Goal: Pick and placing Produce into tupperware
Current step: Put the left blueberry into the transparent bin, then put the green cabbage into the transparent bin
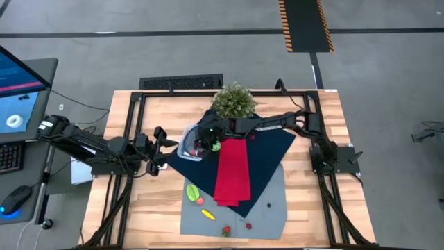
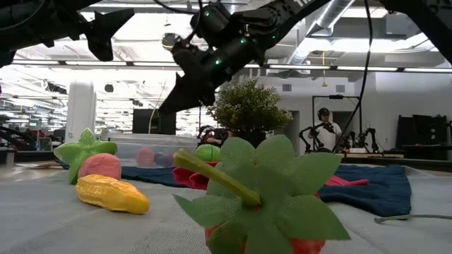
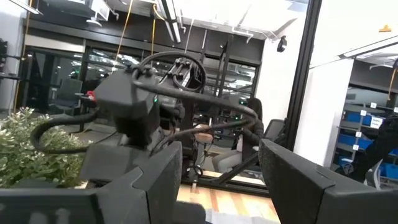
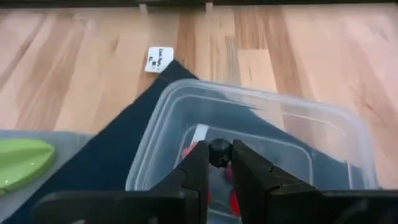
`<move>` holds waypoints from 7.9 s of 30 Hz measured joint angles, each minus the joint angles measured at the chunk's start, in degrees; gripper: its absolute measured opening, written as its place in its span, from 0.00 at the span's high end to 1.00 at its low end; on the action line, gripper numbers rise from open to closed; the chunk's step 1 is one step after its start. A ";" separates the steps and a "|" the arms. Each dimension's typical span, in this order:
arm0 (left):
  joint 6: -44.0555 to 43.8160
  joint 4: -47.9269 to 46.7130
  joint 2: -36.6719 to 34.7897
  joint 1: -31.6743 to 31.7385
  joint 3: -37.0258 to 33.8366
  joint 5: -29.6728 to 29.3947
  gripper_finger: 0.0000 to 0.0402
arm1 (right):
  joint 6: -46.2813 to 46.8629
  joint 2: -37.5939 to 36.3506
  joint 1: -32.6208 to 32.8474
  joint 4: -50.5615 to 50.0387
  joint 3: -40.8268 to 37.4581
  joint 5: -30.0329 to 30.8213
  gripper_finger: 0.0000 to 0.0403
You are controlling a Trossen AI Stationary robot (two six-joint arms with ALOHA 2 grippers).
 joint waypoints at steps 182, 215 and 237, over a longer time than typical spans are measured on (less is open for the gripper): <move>-13.57 -89.09 65.09 22.95 66.10 11.35 0.41 | 41.59 -29.72 62.01 7.80 -48.39 69.87 0.44; -13.11 -96.08 66.95 22.12 73.02 13.36 0.49 | 41.59 -29.72 62.34 7.89 -48.39 69.85 0.44; -11.87 -116.29 66.58 20.77 79.97 6.20 0.49 | 41.81 -29.72 62.38 8.22 -48.39 69.85 0.44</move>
